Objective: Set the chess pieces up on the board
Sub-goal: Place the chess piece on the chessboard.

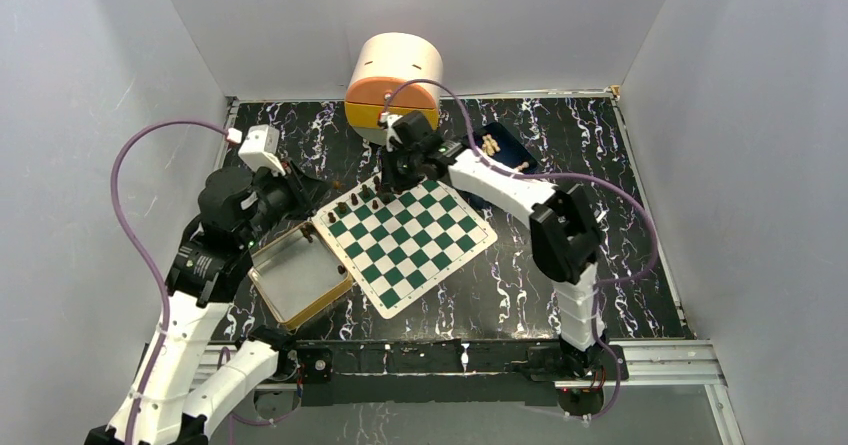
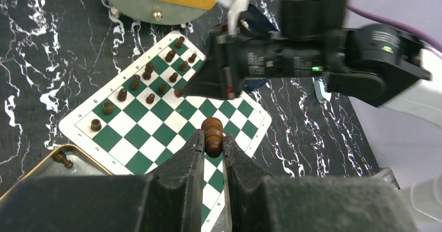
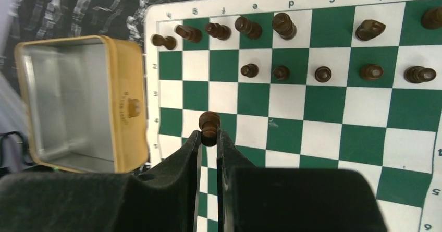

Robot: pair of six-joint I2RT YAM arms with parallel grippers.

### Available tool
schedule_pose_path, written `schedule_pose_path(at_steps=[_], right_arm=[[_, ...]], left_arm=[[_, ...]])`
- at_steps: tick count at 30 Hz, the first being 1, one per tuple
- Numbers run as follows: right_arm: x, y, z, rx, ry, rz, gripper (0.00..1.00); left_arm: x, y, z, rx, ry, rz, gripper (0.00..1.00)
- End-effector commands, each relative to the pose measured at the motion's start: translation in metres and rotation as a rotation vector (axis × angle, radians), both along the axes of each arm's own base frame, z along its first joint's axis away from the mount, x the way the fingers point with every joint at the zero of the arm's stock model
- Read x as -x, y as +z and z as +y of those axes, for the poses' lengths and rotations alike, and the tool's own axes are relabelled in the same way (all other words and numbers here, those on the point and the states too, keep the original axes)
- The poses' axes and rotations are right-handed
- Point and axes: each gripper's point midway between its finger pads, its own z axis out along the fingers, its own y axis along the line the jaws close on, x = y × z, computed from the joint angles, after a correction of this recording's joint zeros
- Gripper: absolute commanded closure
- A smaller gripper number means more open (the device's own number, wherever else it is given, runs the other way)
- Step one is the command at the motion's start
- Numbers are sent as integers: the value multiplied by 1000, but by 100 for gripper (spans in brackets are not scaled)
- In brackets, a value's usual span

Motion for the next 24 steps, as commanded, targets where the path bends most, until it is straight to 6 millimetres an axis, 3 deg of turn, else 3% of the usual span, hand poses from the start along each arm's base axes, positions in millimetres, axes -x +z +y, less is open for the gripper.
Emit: schedule_pose_path(at_steps=[1, 10, 24], right_arm=[[-9, -5, 1, 221, 49, -92, 93], [-14, -31, 28, 324, 89, -119, 91], [-11, -42, 59, 345, 136, -176, 90]], left_arm=[[14, 25, 1, -22, -54, -104, 100], [29, 33, 8, -24, -52, -167, 100], [32, 34, 14, -18, -26, -187, 100]])
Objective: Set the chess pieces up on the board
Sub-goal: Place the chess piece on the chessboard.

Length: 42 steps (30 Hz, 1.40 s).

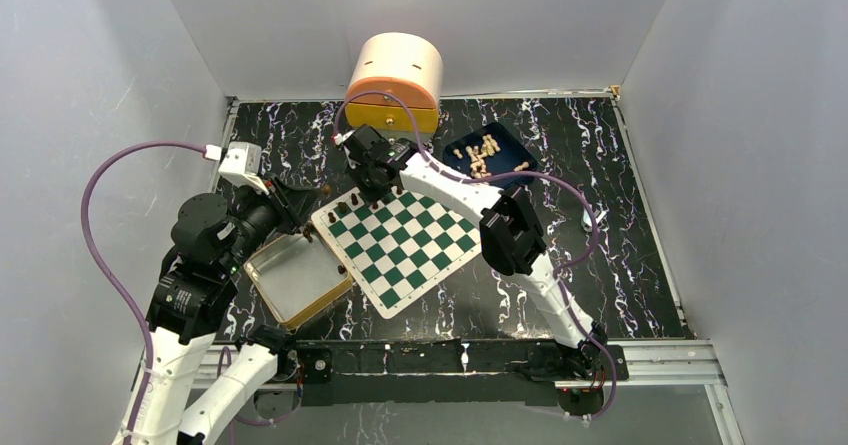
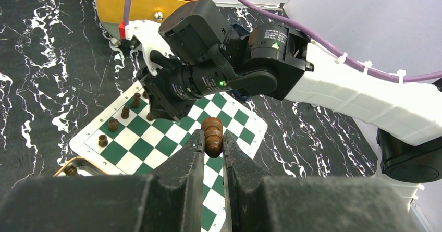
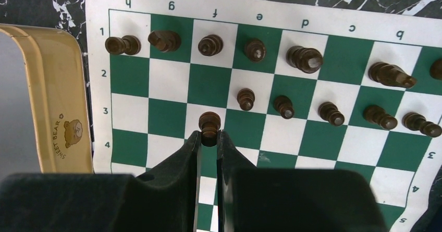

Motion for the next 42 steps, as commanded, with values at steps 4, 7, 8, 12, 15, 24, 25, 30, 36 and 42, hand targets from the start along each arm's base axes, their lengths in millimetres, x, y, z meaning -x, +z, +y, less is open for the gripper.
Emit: schedule_pose_path(at_steps=[4, 7, 8, 12, 15, 24, 25, 30, 36, 42], right_arm=[[-6, 13, 23, -50, 31, -73, 90], [-7, 6, 25, -35, 31, -80, 90], [-7, 4, 26, -33, 31, -82, 90], [-9, 0, 27, -19, 30, -102, 89], [-11, -4, 28, -14, 31, -109, 89], [-11, -15, 32, -18, 39, -98, 89], [-10, -16, 33, -19, 41, -95, 88], [-8, -20, 34, -17, 44, -86, 88], [-8, -25, 33, -10, 46, -81, 86], [-6, -33, 32, 1, 48, -67, 84]], left_arm=[[-1, 2, 2, -7, 10, -19, 100], [0, 1, 2, -5, 8, -18, 100], [0, 1, 2, -6, 7, -18, 100], [0, 0, 3, -9, 10, -17, 100], [-1, 1, 2, -8, 5, -20, 100], [-2, 1, 0, -8, -1, -16, 100], [-1, 1, 0, -7, -4, -15, 100], [-1, 2, 0, -5, -2, -17, 100], [-2, 2, -1, -2, -6, -15, 100], [-3, 1, -2, -1, -6, -13, 100]])
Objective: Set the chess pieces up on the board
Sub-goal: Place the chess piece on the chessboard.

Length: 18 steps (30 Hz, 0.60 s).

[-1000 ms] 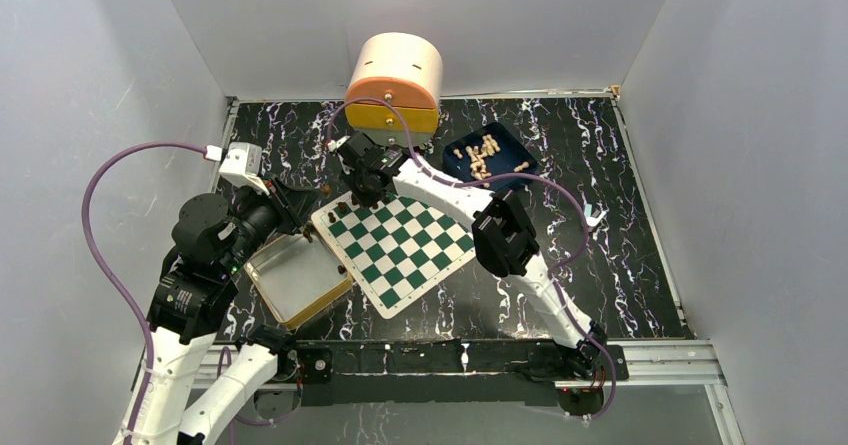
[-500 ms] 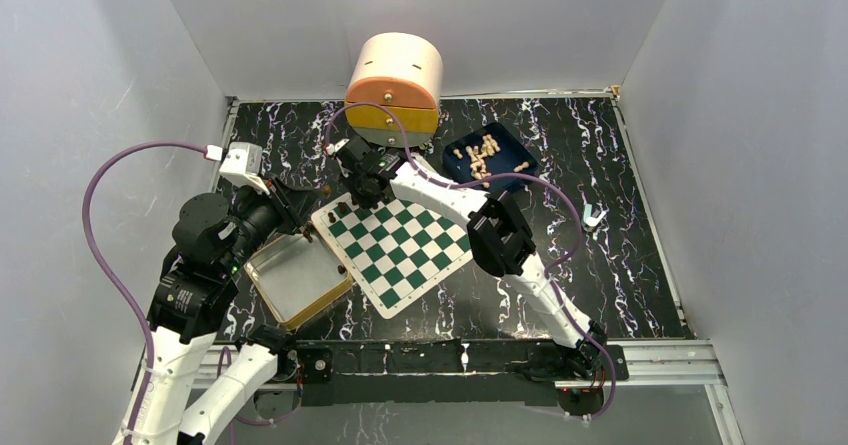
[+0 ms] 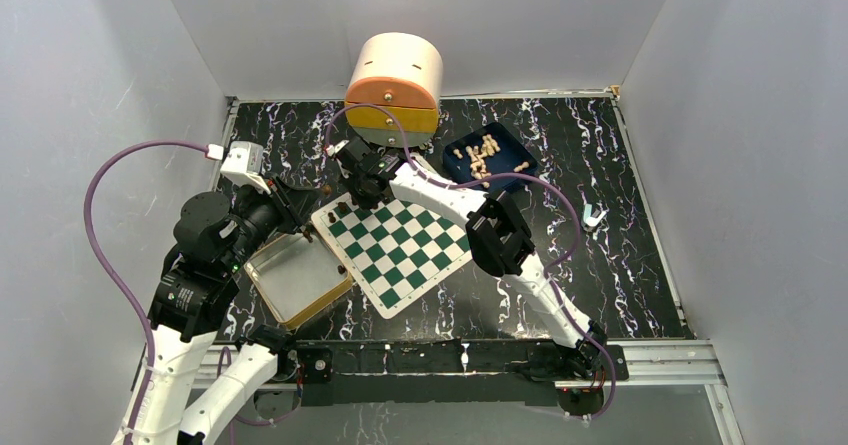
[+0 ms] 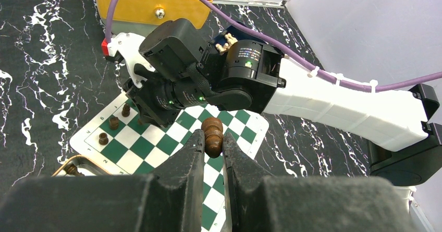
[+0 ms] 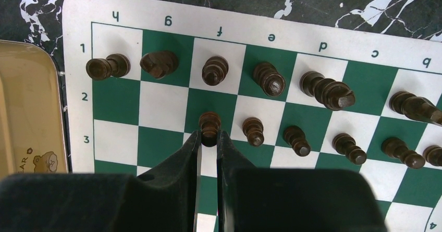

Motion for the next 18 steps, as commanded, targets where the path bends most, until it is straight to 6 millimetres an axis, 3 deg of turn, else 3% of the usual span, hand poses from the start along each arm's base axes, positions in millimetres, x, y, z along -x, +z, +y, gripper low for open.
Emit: schedule_pose_path(at_steps=[1, 11, 18], right_arm=[[-3, -1, 12, -29, 17, -15, 84], [-4, -8, 13, -23, 15, -10, 80], [-4, -4, 17, -41, 16, -11, 67]], left_arm=[[-1, 5, -2, 3, -13, -23, 100], [0, 3, -1, 2, -10, -21, 100], [0, 3, -1, 1, -10, -23, 100]])
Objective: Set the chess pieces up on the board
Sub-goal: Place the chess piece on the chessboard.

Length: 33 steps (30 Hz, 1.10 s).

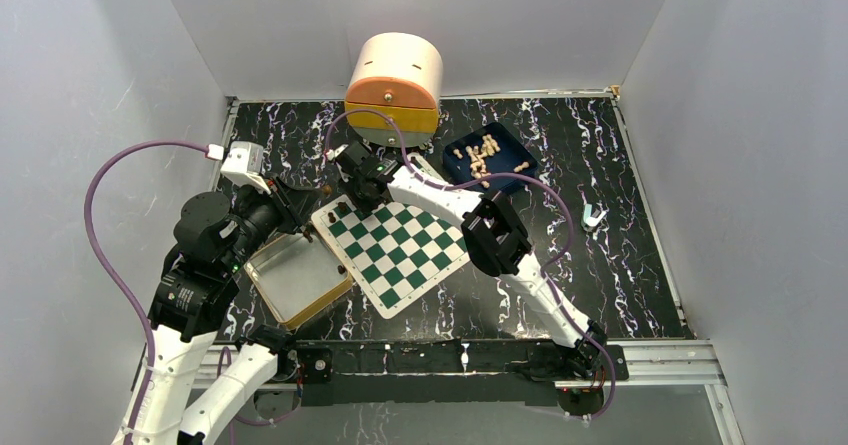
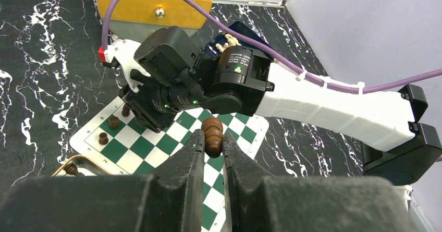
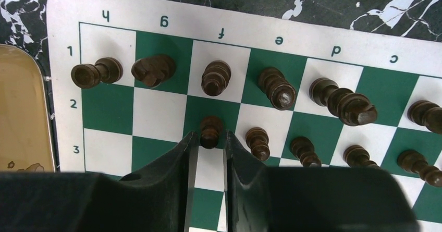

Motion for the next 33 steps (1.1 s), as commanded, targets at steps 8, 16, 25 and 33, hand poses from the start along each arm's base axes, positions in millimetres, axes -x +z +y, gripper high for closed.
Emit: schedule_pose_path(at_steps=[8, 16, 25, 33], right_arm=[[0, 44, 25, -132, 37, -25, 52], [6, 106, 18, -211, 26, -71, 31], [31, 151, -26, -273, 9, -109, 1], [53, 151, -117, -232, -125, -185, 1]], left_arm=[[-5, -3, 5, -18, 30, 2, 100], [-25, -22, 21, -124, 139, 131, 100], [-63, -40, 11, -241, 124, 258, 100], [-117, -78, -4, -363, 94, 368, 100]])
